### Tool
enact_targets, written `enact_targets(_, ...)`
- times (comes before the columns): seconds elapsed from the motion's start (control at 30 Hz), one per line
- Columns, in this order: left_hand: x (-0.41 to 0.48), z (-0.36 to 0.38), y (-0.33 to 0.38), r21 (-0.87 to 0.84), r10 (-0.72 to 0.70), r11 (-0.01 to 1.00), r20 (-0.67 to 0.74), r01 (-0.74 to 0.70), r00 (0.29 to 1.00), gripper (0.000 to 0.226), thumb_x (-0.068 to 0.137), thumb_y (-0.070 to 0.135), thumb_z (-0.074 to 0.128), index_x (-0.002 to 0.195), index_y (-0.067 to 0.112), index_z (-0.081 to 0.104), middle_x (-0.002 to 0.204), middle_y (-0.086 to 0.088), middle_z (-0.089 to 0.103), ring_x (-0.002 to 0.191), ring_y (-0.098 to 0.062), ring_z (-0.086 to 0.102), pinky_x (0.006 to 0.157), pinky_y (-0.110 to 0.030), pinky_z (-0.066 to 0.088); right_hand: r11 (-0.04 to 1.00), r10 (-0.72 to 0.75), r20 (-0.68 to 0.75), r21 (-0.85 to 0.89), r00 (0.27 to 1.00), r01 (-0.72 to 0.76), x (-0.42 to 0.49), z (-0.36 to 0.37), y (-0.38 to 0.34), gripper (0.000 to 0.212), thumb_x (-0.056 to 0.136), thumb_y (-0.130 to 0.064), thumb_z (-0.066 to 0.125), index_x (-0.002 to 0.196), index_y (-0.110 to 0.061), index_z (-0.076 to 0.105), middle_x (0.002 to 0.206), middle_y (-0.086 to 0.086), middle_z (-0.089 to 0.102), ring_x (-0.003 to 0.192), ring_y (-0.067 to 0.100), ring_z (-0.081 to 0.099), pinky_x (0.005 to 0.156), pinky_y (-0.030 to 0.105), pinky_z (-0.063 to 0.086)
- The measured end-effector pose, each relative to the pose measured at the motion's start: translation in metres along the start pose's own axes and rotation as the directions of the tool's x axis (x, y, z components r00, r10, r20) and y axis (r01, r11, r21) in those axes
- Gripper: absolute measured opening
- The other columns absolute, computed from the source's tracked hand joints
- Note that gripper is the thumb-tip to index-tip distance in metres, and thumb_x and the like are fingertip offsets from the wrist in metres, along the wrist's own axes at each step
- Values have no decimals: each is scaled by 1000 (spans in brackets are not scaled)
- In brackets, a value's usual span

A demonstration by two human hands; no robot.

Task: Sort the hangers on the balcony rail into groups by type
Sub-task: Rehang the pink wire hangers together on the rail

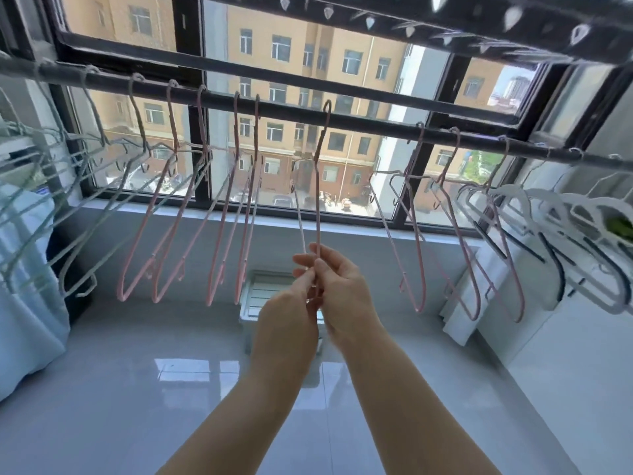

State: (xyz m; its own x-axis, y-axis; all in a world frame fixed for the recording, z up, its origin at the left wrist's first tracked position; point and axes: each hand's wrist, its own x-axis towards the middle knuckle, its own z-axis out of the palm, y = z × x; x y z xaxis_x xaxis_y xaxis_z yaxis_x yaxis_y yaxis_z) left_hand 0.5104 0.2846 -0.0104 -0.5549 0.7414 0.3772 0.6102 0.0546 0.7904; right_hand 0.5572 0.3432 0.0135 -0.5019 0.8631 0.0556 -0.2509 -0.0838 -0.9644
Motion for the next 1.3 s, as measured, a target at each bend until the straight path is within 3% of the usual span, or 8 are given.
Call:
enact_targets(0.1,-1,4,8,1,42,999,28,-42,999,39,90,9,49,124,26,54,102,3,71,91,-14,65,79,-22,50,1000,-20,-39,4,999,20,-3,-8,-5,26,97,-4,35,96,-19,56,83,1,65,58,8,60,45,17,48)
enact_targets(0.3,-2,14,19,-5,82,997,77,-82,994,30,90,17,50,117,29,57,97,6,72,89,-13,65,76,-24,50,999,-25,-121,-27,992,22,-8,-23,-14,22,97,-7,38,98,-17,57,80,2,64,52,6,56,43,15,45)
enact_targets(0.4,-3,19,24,-20,86,996,100,-84,991,29,90,17,50,116,27,57,98,4,72,90,-15,65,77,-27,51,999,-25,-150,-26,988,21,-10,-29,-17,23,97,-8,38,95,-19,57,80,2,64,58,9,57,48,16,47)
enact_targets(0.53,-2,26,29,-23,92,996,111,-90,990,27,91,16,49,113,27,58,97,6,71,87,-12,64,70,-18,45,999,-33,-177,-28,984,28,-11,-37,-20,23,97,-7,38,97,-18,58,79,2,64,57,6,58,49,15,46)
enact_targets(0.77,0,39,35,-31,94,995,130,-91,987,26,90,16,50,112,28,58,96,4,72,87,-14,65,75,-23,49,998,-42,-220,-53,975,31,-11,-48,-27,22,96,-9,41,94,-19,61,78,3,62,64,11,55,57,20,43)
enact_targets(1.0,-1,48,35,-26,99,995,148,-96,984,28,90,19,51,115,29,56,99,4,72,91,-16,66,79,-28,51,999,-26,-225,-48,974,16,-9,-56,-24,24,96,-6,38,110,-14,56,77,2,63,59,7,56,47,14,45)
enact_targets(1.17,2,48,36,-52,98,994,146,-91,984,28,91,18,50,116,28,55,100,5,71,91,-12,65,75,-17,46,998,-19,-237,-65,971,4,-7,-55,-27,22,96,-9,40,93,-19,60,76,2,63,58,7,56,47,15,44)
enact_targets(1.3,6,47,35,-73,88,994,156,-78,984,28,90,18,51,117,26,55,102,4,71,93,-15,65,81,-27,51,996,-29,-223,-84,974,11,-4,-55,-29,23,96,-9,39,93,-20,58,78,3,63,56,5,57,46,14,45)
